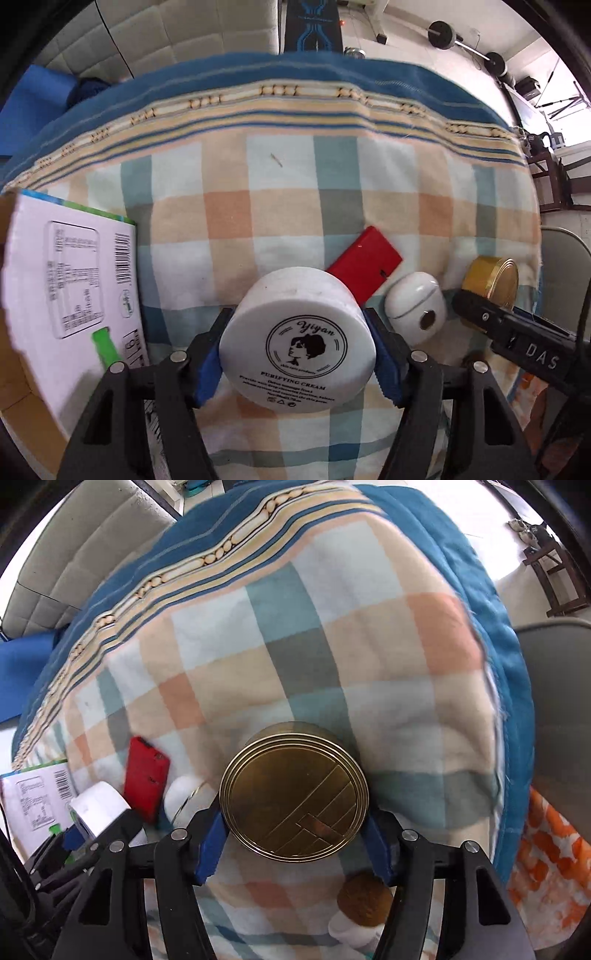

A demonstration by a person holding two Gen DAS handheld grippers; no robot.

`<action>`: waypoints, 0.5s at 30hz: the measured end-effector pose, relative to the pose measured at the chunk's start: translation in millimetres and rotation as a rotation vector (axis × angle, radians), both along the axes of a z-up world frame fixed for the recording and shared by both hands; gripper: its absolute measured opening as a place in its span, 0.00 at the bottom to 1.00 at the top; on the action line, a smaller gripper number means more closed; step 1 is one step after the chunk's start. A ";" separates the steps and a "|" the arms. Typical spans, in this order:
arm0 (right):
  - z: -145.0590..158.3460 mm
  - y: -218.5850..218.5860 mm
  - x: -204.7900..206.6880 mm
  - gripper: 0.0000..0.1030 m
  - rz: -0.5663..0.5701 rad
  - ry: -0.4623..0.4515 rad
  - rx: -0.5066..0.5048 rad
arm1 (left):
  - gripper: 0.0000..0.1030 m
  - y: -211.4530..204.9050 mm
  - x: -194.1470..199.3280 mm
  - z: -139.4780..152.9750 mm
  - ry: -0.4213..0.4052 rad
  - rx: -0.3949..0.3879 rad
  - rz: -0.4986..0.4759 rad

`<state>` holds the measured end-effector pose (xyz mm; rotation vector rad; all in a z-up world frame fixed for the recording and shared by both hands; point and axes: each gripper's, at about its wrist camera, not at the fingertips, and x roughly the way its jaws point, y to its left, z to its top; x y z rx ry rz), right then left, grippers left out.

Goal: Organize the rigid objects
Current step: 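Grasp the white Purifying Cream jar with the left tool while the right tool grasps the gold tin, then carry the white jar and gold tin into the box and release both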

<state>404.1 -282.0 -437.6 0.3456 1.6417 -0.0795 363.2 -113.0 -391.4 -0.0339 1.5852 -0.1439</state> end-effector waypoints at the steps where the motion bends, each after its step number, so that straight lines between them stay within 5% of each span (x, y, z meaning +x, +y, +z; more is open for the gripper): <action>1: 7.0 1.3 -3.3 0.64 0.011 -0.013 -0.006 | 0.64 0.4 -3.4 8.9 -0.015 -0.003 -0.004; 6: 44.1 13.5 -20.8 0.64 0.050 -0.059 0.010 | 0.64 7.3 -27.4 51.4 -0.087 -0.022 -0.014; 15: 135.8 91.3 -62.9 0.64 0.178 -0.174 0.050 | 0.64 94.1 -51.8 134.6 -0.196 -0.074 0.011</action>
